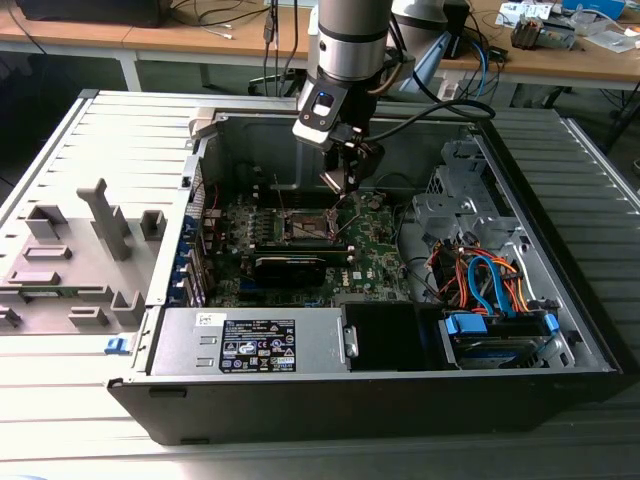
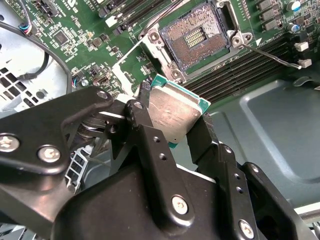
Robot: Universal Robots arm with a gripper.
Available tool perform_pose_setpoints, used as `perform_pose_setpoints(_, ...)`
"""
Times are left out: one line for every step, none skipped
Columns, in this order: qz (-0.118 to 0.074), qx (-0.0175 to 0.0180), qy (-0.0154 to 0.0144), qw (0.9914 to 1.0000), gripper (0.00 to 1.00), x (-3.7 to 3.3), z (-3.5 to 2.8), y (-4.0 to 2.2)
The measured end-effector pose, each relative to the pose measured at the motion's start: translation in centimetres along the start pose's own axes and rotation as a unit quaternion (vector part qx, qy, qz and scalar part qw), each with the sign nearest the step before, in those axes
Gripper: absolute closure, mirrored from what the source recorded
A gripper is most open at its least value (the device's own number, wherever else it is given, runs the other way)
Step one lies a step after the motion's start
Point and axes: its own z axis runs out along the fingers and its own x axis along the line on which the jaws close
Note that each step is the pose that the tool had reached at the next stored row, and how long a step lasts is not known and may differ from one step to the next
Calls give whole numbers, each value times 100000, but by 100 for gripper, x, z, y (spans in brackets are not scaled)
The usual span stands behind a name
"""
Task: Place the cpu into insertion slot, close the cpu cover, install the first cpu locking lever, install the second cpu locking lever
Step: 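Place the cpu into insertion slot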
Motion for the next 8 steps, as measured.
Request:
perform_pose_setpoints(33,1,-2,100000,45,0,0,0)
perform_pose_setpoints(91,-2,-4,100000,45,0,0,0)
perform_pose_setpoints(137,-5,-9,100000,45,0,0,0)
perform_pose_setpoints(182,-2,-12,100000,45,0,0,0)
perform_pose_setpoints(238,-3,-16,100000,45,0,0,0)
perform_pose_setpoints(271,-4,-18,100000,45,0,0,0)
perform_pose_setpoints(305,-4,-21,100000,45,0,0,0)
perform_pose_setpoints(345,-4,-22,99999,45,0,0,0)
